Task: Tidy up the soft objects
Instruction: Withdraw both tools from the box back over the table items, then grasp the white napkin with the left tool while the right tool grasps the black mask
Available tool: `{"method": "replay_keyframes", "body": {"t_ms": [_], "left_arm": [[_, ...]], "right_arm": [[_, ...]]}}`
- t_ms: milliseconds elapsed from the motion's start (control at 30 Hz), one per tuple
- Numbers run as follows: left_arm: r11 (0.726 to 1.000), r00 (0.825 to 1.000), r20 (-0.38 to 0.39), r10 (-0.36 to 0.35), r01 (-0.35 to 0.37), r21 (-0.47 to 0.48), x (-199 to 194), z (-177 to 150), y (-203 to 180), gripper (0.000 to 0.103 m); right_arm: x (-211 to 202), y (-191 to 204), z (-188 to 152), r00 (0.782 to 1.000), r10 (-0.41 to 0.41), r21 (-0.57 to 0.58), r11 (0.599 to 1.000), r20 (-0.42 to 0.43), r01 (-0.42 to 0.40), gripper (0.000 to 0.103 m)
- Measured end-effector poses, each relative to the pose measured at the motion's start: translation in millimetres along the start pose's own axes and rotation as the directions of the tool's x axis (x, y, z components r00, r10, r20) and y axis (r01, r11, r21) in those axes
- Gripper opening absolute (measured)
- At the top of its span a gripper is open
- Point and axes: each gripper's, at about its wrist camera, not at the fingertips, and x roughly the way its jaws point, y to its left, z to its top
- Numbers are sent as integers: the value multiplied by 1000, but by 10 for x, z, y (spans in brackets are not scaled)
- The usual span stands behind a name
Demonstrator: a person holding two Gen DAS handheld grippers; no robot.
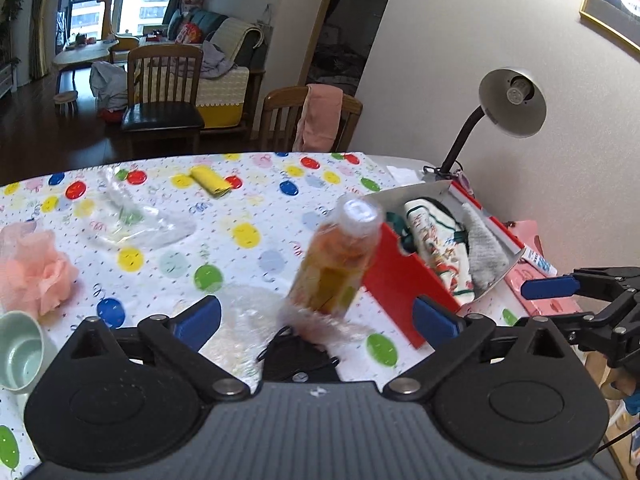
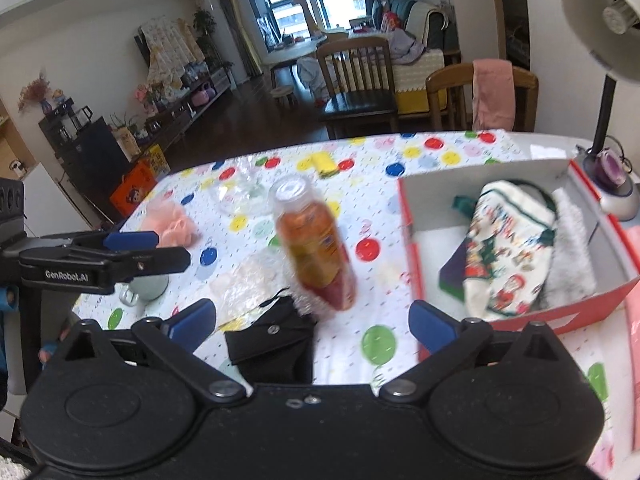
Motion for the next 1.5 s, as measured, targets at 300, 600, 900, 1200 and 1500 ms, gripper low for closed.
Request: {"method": "replay_keyframes", "body": {"t_ms": [300,600,900,1200,1500], "left_arm": [[1000,1000,2,-8,8,13,-22,-248,596,103],[1000,994,-102,-27,29,11,213,-520,1073,103],[995,990,-134,33,-19,103,494,-759,1303,103],[999,979,-203,7,2,47,792,-852,1516,103],[991,976,-207,67,-41,127,961,-1001,1587,101]], "right_arm": [[452,437,-233,997,3,-23,1000,-82,-5,103],[904,752,-382,985,-16,-48,999,-173,8,103],[1387,859,-514,968,-82,-72,995,-236,66,103],[1757,962,-623,943,-152,-141,983,-296,114,103],[1935,964,-679,925,-183,-146,979,-334,141,103]]}}
